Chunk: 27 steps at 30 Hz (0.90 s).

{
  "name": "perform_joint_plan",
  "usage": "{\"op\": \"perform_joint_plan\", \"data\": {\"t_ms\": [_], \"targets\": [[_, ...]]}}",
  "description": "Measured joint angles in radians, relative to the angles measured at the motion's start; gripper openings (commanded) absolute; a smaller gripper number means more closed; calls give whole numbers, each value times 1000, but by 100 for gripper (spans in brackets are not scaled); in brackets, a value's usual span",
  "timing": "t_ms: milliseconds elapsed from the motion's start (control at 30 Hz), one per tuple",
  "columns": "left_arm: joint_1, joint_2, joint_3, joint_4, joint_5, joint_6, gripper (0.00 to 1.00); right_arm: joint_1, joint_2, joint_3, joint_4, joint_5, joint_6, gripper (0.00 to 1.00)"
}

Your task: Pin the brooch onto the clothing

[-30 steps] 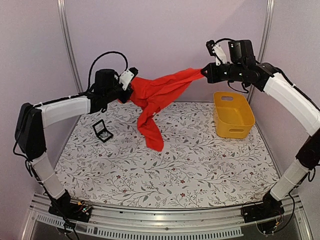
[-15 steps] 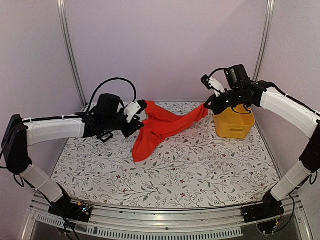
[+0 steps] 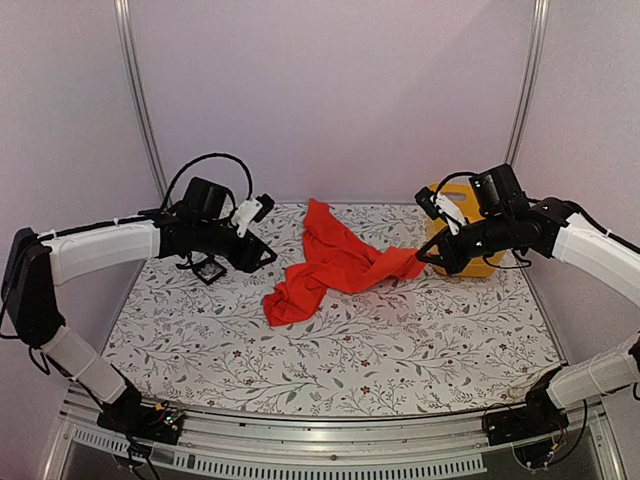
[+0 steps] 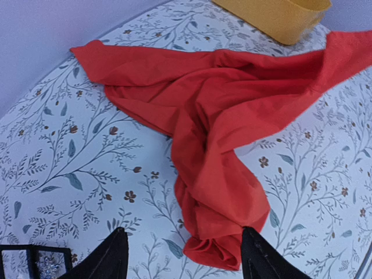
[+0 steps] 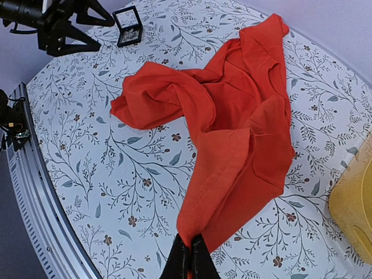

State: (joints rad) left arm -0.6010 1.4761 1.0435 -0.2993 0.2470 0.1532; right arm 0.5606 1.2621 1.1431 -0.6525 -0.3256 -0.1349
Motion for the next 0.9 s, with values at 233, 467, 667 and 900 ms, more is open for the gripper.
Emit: {"op": "perform_joint_plan", "data": {"t_ms": [233, 467, 667, 900], "targets": [[108, 280, 141, 1, -15, -49, 50, 0, 11, -11, 35, 1, 29, 0], [100, 406, 161, -62, 92, -99, 51, 0, 31, -12, 49, 1, 34, 0], [97, 512, 227, -66, 172, -168, 40, 0, 40, -38, 55, 2, 34, 0], [37, 495, 235, -85, 183, -188, 31, 0, 54, -43, 56, 1, 35, 0]]}}
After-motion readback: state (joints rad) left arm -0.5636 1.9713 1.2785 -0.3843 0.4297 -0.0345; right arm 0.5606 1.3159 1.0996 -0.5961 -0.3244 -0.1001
